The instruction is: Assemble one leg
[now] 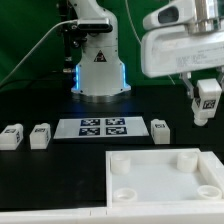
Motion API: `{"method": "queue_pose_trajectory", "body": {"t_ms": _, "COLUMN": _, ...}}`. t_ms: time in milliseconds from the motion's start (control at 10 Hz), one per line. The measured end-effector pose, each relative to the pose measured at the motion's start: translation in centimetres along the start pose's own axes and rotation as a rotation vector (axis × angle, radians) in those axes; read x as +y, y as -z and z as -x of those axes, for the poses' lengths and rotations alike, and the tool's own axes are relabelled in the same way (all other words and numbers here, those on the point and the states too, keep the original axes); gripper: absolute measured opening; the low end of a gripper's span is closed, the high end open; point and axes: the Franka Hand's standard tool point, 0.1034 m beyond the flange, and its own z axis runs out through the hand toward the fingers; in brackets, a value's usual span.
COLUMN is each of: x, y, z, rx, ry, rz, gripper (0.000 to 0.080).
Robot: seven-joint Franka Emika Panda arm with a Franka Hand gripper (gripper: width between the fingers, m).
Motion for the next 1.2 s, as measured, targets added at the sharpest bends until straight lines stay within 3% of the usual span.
{"method": "queue_pose_trajectory", "body": {"t_ms": 200, "x": 0.2, "y": 1.0, "z": -3.1, "rx": 0.050, "ry": 0.033, "rz": 0.010, "gripper": 0.0294}}
{"method": "queue_pose_trajectory", "body": {"t_ms": 600, "x": 0.7, "y": 0.7, "z": -3.1, "rx": 0.064, "ry": 0.061, "rz": 0.007, "gripper": 0.0294}}
{"method": "queue_pose_trajectory", "body": {"t_ms": 800, "x": 3.6, "y": 0.5, "z": -5.0, "rx": 0.152, "ry": 0.079, "rz": 0.013, "gripper": 0.0294}}
{"method": "queue_pose_trajectory", "body": {"t_ms": 1000, "x": 5.9, "y": 0.7, "z": -8.5, "rx": 0.317, "ry": 0.101, "rz": 0.031, "gripper": 0.0294}}
{"method": "queue_pose_trajectory", "body": {"t_ms": 1200, "x": 6.7, "y": 1.0, "z": -9.7, "rx": 0.482, "ry": 0.096, "rz": 0.039, "gripper": 0.0294}}
